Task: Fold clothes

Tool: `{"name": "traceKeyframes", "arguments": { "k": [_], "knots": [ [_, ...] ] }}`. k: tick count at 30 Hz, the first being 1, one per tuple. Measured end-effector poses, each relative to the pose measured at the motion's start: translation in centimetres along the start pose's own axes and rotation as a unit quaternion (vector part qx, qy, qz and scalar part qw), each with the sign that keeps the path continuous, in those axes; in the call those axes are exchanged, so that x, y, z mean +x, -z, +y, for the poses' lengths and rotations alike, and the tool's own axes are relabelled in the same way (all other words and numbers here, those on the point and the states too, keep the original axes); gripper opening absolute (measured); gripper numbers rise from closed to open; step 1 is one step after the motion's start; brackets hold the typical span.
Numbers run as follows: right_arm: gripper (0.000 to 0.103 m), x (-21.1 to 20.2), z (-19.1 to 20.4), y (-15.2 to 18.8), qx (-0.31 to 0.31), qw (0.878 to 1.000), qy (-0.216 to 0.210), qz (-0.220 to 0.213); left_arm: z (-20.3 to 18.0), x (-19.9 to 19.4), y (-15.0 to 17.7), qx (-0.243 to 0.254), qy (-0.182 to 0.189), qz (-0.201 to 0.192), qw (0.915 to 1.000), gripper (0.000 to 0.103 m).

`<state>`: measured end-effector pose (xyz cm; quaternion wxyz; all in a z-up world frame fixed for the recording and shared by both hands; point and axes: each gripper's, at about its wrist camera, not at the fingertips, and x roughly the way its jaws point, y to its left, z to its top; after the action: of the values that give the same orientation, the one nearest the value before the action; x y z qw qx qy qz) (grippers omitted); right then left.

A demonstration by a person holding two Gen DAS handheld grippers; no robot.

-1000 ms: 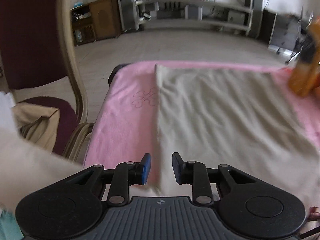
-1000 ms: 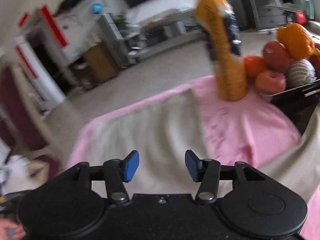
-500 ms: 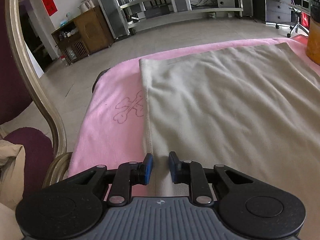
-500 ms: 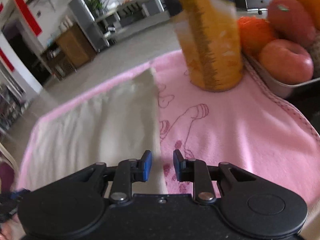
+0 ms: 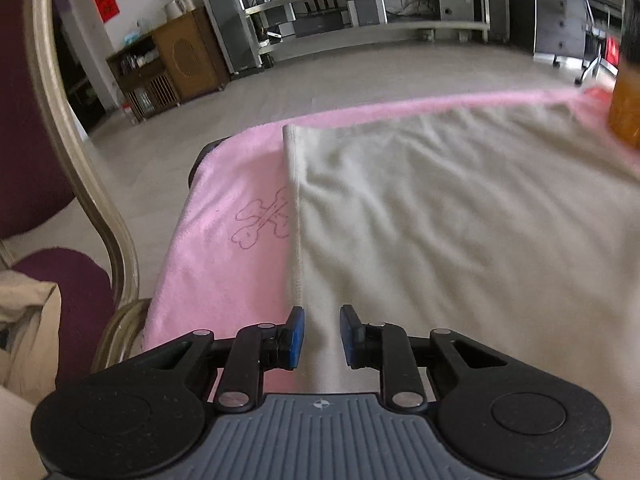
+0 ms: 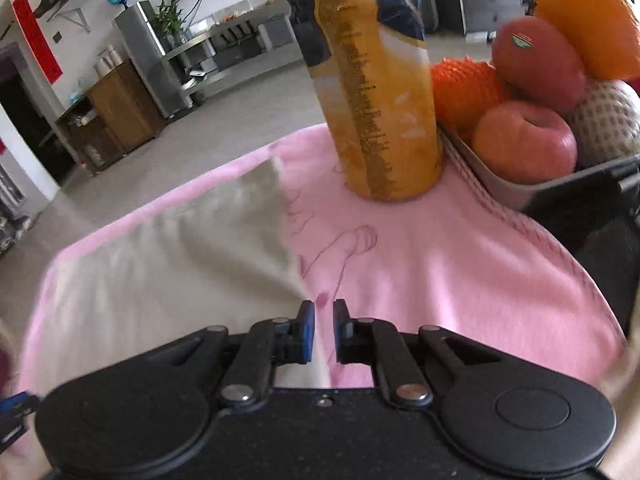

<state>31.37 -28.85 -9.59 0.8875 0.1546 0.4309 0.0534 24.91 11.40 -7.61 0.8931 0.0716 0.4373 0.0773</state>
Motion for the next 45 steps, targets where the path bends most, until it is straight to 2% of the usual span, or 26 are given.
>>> {"name": "traceKeyframes", "arguments": {
  "k": [2,4,5,6,7,8,9,11,12,13,15,17,19,20,23,26,30,33,36,37,38,39,41,43,45],
  "knots": [
    [0.010,-1.3,0.3,0.4,0.002,1.000,-0.017,0.023,0.1,-0.4,0.4,-0.003,0.017,0.017,0.9997,0.025],
    [0.010,-1.7,0.2,1.2,0.028,0.996,-0.063,0.056,0.1,-0.6,0.9,-0.004,0.028,0.041,0.9988,0.026],
    [0.010,-1.4,0.2,1.8,0.043,0.991,-0.091,0.084,0.3,-0.3,1.5,-0.001,0.015,0.062,0.9980,0.029],
    [0.010,-1.0,0.4,2.5,0.050,0.987,-0.107,0.112,0.6,-0.3,1.8,0.000,0.001,0.068,0.9977,0.029],
    [0.010,-0.5,0.7,3.2,0.047,0.984,-0.100,0.138,0.8,-0.4,2.1,0.002,-0.012,0.073,0.9972,0.030],
    [0.010,-0.2,0.9,3.9,0.034,0.986,-0.072,0.149,1.2,-0.4,2.4,0.000,-0.023,0.078,0.9967,0.030],
    [0.000,-0.1,1.0,4.3,0.017,0.989,-0.044,0.142,1.8,-0.5,2.6,-0.009,-0.025,0.079,0.9965,0.032],
    [0.000,-1.0,1.3,4.2,-0.008,0.995,0.010,0.102,3.0,-0.7,2.7,-0.036,-0.017,0.078,0.9962,0.032],
    [0.002,-1.5,1.5,4.1,-0.015,0.996,0.037,0.078,3.4,-0.9,2.6,-0.046,-0.015,0.070,0.9964,0.031],
    [0.009,-2.1,1.8,3.9,-0.021,0.997,0.052,0.055,3.5,-1.4,2.3,-0.049,-0.020,0.052,0.9973,0.030],
    [0.009,-3.4,2.9,3.4,-0.032,0.998,0.050,0.008,3.6,-2.4,1.3,-0.043,-0.040,0.006,0.9982,0.030],
    [0.015,-4.4,3.8,2.7,-0.029,0.999,0.028,-0.025,4.0,-2.7,-0.5,-0.046,-0.047,-0.027,0.9975,0.034],
    [0.025,-4.6,4.8,1.3,-0.031,0.998,0.006,-0.051,5.3,-2.2,-2.7,-0.060,-0.037,-0.043,0.9966,0.038],
    [0.027,-4.2,5.6,0.4,-0.039,0.997,0.001,-0.059,6.0,-1.4,-4.1,-0.068,-0.030,-0.042,0.9964,0.039],
    [0.032,-2.1,7.0,-2.7,-0.054,0.996,-0.007,-0.068,6.5,1.6,-7.8,-0.080,-0.016,-0.031,0.9962,0.044],
    [0.032,1.2,7.1,-5.7,-0.036,0.997,-0.008,-0.062,6.3,4.8,-10.6,-0.079,-0.016,-0.026,0.9964,0.046],
    [0.032,6.1,6.6,-8.0,-0.008,0.999,0.009,-0.050,5.2,9.3,-12.2,-0.058,-0.027,-0.012,0.9979,0.046],
    [0.032,9.3,6.5,-8.8,-0.019,0.998,0.025,-0.049,4.2,12.1,-12.6,-0.035,-0.038,-0.008,0.9986,0.045],
    [0.032,11.8,6.4,-9.3,-0.025,0.998,0.040,-0.049,3.5,13.5,-12.4,-0.018,-0.033,-0.024,0.9990,0.037],
    [0.032,12.6,6.2,-9.5,-0.022,0.998,0.046,-0.048,3.3,13.5,-12.3,-0.013,-0.031,-0.035,0.9988,0.023],
    [0.030,13.1,5.9,-9.6,-0.017,0.998,0.048,-0.046,3.2,13.5,-12.1,-0.009,-0.030,-0.045,0.9985,0.004],
    [0.029,13.5,5.6,-9.6,-0.011,0.998,0.042,-0.043,3.1,13.3,-12.0,-0.005,-0.033,-0.054,0.9980,0.004],
    [0.005,13.2,5.6,-9.4,-0.025,0.997,0.033,-0.061,2.8,12.7,-11.7,0.009,-0.041,-0.079,0.9960,0.003],
    [0.004,12.6,5.8,-9.0,-0.048,0.995,0.023,-0.086,2.4,12.1,-11.6,0.029,-0.061,-0.106,0.9920,0.003],
    [0.004,11.5,6.3,-8.5,-0.075,0.988,0.034,-0.133,2.1,12.1,-11.8,0.038,-0.080,-0.123,0.9885,0.003]
  ]
}}
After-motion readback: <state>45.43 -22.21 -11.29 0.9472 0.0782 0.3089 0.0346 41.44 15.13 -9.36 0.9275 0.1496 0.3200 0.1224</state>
